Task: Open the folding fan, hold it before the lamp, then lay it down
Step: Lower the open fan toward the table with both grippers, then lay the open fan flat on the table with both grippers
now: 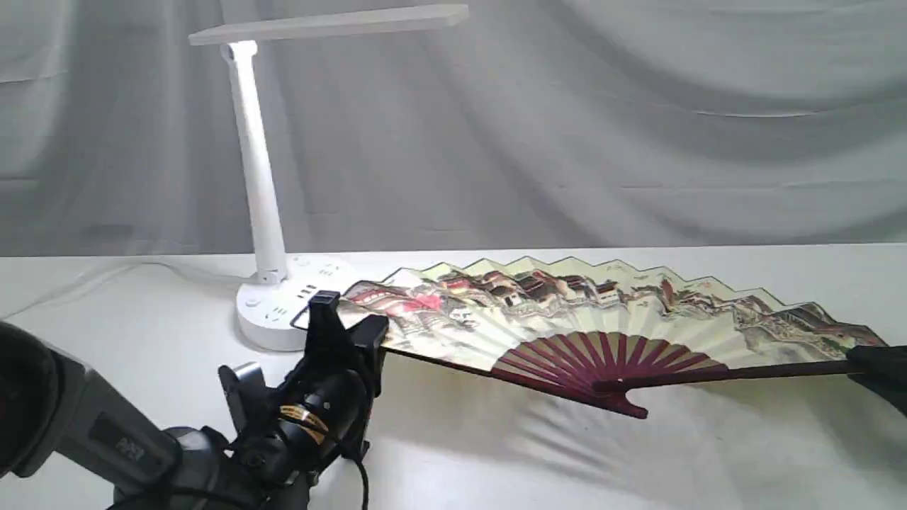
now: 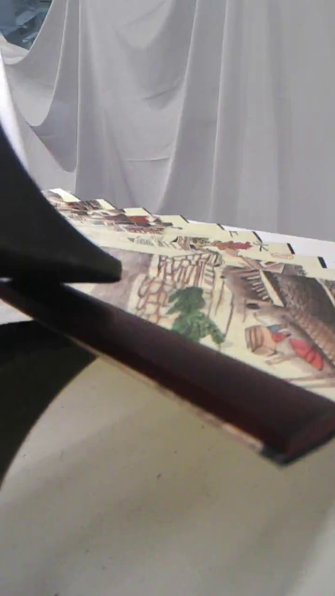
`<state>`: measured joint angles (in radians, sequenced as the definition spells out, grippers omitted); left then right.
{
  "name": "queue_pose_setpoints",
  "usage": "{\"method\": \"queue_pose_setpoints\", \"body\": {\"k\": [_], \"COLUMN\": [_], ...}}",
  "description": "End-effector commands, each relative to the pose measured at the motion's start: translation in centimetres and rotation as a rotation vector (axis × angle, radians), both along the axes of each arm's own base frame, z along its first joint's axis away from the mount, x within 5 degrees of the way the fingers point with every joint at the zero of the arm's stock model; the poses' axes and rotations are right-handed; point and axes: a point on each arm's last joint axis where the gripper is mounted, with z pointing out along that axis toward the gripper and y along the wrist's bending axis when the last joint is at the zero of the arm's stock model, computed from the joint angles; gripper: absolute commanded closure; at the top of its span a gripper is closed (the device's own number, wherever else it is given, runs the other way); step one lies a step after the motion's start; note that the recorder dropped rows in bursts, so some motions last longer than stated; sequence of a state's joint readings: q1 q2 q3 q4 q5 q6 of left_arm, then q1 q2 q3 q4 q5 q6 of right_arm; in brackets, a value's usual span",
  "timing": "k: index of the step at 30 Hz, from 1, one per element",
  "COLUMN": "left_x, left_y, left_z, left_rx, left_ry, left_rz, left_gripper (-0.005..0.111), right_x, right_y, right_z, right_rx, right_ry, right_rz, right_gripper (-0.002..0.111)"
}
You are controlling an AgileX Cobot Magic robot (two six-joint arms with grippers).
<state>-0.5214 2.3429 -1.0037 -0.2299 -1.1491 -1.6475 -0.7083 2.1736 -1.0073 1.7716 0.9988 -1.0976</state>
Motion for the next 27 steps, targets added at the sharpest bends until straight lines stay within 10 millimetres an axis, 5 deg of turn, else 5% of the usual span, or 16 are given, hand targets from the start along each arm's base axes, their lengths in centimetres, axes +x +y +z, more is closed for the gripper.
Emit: {"method": "queue_pose_setpoints", "body": {"k": [1,27], "left_x": [0.6,0.8], "left_y": [0.5,1.0], "left_z": [1.4,0.9], "left_rx": [-0.098,-0.017], "left_ry": [-0.068,-0.045], "left_rz": [0.075,0.106], "left_gripper": [0.107,0.101], "right_x": [1.2,2.4], "right_y": [0.7,1.1], "right_z": [-0.4,-0.6], "right_rx": [-0.103,-0.179], "right_ry": [0.008,0.039], "right_rz": [0.066,0.072], "right_gripper": [0.108,0.103]}}
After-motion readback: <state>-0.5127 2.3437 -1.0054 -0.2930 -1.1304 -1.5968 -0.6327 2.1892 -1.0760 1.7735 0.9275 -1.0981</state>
